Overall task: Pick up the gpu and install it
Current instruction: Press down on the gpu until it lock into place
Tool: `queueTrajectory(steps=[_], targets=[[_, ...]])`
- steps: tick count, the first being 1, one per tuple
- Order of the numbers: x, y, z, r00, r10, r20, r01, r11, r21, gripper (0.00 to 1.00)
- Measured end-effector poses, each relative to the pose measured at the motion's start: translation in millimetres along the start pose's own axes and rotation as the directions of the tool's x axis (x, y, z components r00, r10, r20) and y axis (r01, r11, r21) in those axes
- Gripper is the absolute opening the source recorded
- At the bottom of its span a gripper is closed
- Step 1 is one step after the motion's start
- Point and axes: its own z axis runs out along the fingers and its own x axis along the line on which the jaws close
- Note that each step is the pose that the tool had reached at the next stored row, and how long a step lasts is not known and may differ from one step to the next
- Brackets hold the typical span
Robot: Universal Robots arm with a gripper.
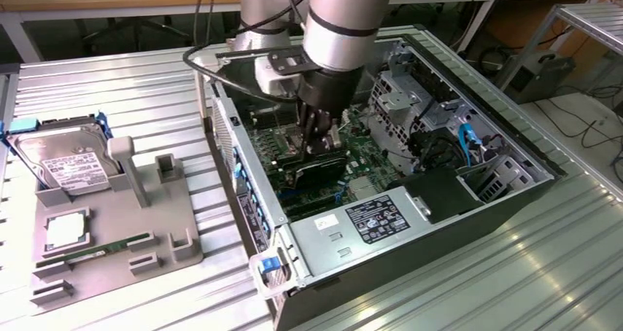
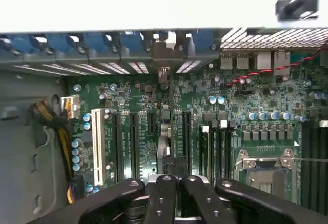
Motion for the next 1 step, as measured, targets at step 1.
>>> queueTrajectory(steps=[1], targets=[[-0.1, 0.3, -8.8, 1.0000, 0.000, 0.0001, 0.000, 1.0000, 0.0000, 0.11]])
